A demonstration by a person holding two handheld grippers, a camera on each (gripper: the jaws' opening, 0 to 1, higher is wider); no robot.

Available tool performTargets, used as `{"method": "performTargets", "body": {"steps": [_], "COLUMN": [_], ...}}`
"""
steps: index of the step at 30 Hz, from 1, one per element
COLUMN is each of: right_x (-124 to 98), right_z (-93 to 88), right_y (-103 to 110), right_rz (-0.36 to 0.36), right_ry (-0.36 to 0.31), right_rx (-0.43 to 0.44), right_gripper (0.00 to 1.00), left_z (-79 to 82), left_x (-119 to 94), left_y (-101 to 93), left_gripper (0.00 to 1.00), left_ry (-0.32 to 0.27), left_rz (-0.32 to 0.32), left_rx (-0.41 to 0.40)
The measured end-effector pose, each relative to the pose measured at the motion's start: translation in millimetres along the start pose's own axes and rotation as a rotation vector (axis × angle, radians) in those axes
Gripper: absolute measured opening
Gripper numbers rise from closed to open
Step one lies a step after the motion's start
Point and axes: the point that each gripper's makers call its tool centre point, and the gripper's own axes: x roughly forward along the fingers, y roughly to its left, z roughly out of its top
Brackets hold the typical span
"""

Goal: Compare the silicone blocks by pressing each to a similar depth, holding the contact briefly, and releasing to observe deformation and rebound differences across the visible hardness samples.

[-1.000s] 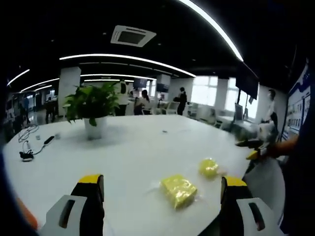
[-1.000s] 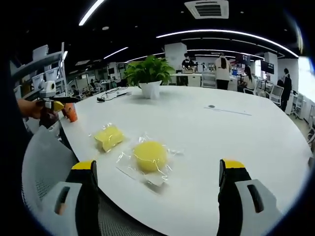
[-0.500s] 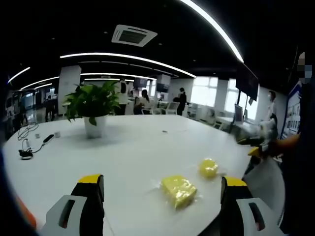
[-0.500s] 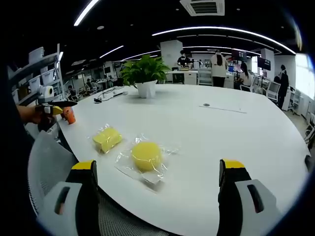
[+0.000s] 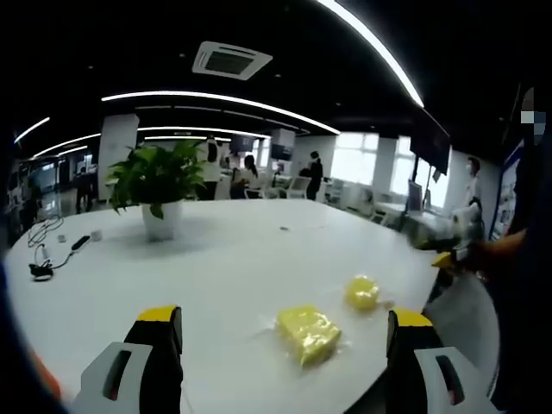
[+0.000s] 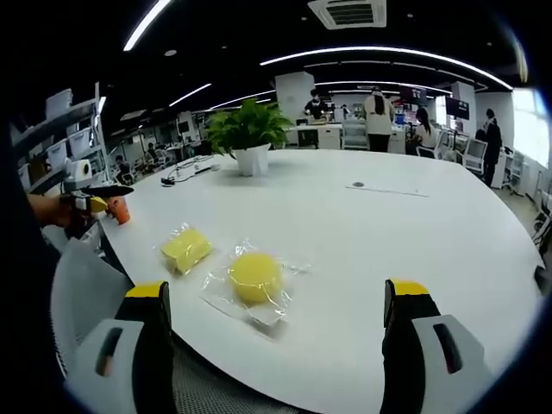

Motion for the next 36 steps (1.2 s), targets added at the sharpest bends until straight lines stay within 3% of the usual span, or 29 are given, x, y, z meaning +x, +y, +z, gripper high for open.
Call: {"method": "performTargets", "body": {"steps": [10, 13, 16, 27, 32, 36], "right_x": [1, 0, 1, 0, 0, -1], "right_z": [-6.9, -6.0, -7.6, -10.2, -10.2, -7.6], "right_y": [1, 1, 4, 4, 2, 3], "right_rz": [0.012, 0.017, 0.025, 0.016, 0.010, 0.012], "right_ry": [0.018, 0.021, 0.030, 0.029, 0.025, 0.025], "right_rx": [0.017, 0.018, 0.016, 0.030, 0.047, 0.033], "right_gripper": [0.96, 0.96, 0.96, 0.96, 0.96, 0.96], "left_z": [-5.7, 2.5, 8.0, 1.5, -4.3, 2.6], "left_x": [4, 4, 4, 2, 0, 1], "left_y": [-0.7, 4.2, 1.9, -6.1, 0.4, 1.9], "left_gripper": [1.00, 1.00, 1.00, 1.00, 1.00, 1.00], "left_ry": [0.004, -0.021, -0.042, -0.027, -0.020, -0.045], "left_rz": [0.027, 0.054, 0.042, 0.023, 0.052, 0.055], "left_rx": [-0.035, -0.038, -0.051, -0.065, -0.053, -0.051]}}
